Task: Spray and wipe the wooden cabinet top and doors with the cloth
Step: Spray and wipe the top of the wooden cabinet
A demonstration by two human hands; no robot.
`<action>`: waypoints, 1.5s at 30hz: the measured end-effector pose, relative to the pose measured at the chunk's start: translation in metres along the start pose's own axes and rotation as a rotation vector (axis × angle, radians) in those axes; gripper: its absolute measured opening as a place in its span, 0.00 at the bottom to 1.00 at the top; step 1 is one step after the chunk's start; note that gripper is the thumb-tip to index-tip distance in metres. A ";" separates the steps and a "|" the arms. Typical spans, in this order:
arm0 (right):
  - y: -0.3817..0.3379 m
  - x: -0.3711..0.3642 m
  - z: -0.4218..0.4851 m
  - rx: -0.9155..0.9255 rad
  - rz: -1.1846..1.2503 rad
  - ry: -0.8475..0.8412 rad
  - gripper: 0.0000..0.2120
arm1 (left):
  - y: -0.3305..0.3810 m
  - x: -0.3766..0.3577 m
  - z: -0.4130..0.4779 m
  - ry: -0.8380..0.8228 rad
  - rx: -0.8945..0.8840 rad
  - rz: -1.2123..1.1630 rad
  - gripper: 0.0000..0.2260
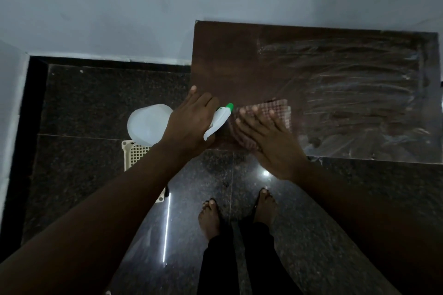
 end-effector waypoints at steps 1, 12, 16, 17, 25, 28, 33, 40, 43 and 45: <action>0.007 0.005 0.004 -0.068 0.025 0.017 0.28 | -0.001 0.000 -0.002 0.002 0.001 0.001 0.10; -0.042 -0.019 -0.013 0.193 -0.116 -0.019 0.34 | -0.008 -0.006 -0.029 -0.045 0.032 0.015 0.19; -0.029 -0.019 -0.012 0.204 -0.111 -0.059 0.32 | -0.012 -0.004 -0.038 -0.049 0.030 0.014 0.17; -0.022 -0.015 -0.009 0.158 -0.088 -0.047 0.32 | -0.013 -0.003 -0.039 -0.052 0.035 0.017 0.18; -0.039 -0.016 -0.007 0.136 -0.123 0.000 0.32 | -0.018 -0.003 -0.048 -0.031 0.050 0.025 0.19; -0.048 -0.026 -0.011 0.229 -0.168 -0.027 0.35 | -0.018 -0.009 -0.046 -0.085 0.064 0.032 0.22; -0.006 -0.002 0.002 0.064 -0.032 -0.017 0.29 | -0.013 -0.010 -0.042 -0.064 0.035 0.066 0.21; 0.001 0.001 -0.001 -0.010 -0.050 0.022 0.30 | -0.008 0.000 -0.020 -0.005 -0.008 0.044 0.19; -0.013 -0.013 -0.014 0.137 -0.087 -0.050 0.30 | -0.006 0.002 -0.003 0.000 -0.012 0.039 0.16; -0.003 -0.008 -0.010 0.127 -0.074 -0.045 0.30 | -0.006 0.002 0.010 -0.010 -0.001 0.040 0.17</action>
Point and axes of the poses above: each hand's wrist, its own z-axis towards the middle knuckle, its own x-axis out of the back of the hand, y = z × x, the point moved 7 cm from there along z, towards the middle knuckle, and after that the axes turned 2 degrees about -x, right-handed, at the moved point
